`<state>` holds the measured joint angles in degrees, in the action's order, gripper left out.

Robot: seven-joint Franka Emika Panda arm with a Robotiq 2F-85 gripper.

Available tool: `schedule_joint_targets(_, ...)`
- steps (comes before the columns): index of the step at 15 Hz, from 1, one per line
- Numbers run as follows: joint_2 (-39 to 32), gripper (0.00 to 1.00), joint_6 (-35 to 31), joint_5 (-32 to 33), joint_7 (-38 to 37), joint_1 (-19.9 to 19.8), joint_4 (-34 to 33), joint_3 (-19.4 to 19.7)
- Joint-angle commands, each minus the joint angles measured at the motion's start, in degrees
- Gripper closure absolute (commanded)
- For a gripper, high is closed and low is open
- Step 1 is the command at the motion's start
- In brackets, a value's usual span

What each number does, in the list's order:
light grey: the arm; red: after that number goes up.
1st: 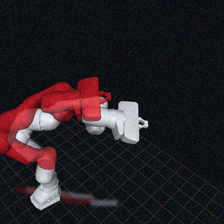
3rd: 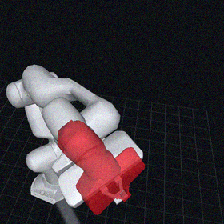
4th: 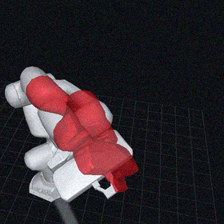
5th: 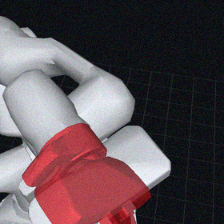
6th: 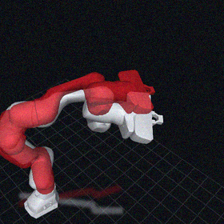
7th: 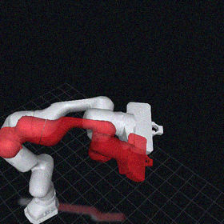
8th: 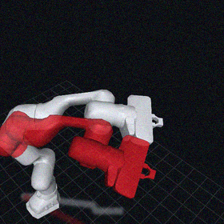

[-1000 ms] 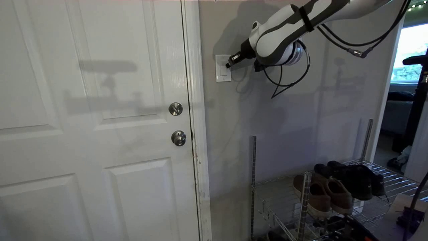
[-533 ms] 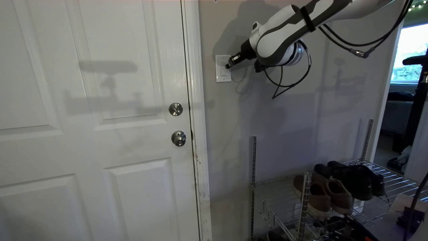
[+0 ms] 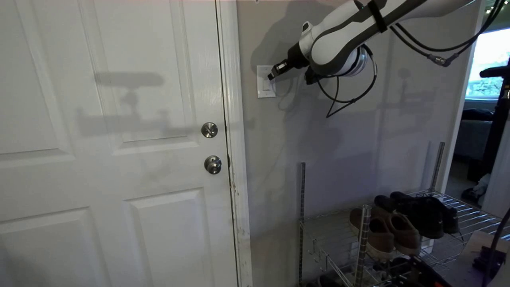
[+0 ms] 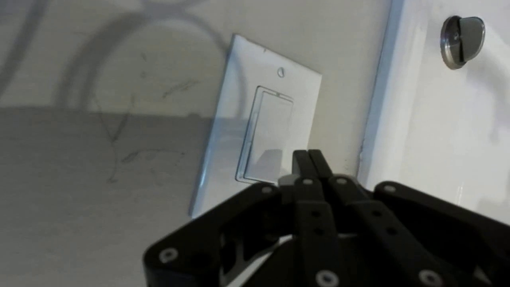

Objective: Turn on the light

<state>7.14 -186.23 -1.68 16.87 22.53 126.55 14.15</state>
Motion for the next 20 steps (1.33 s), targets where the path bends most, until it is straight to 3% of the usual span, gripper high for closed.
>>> schedule_joint_targets(1,0.8,0.95,-1.2,0.9,-0.7,-1.5,1.4,-2.1)
schedule_joint_targets(13,-5.2,0.95,0.3,1.4,-2.3,-7.8,-6.8,-5.6)
schedule_joint_targets(20,-6.6,0.95,0.3,1.6,-2.3,-8.4,-7.6,-5.1)
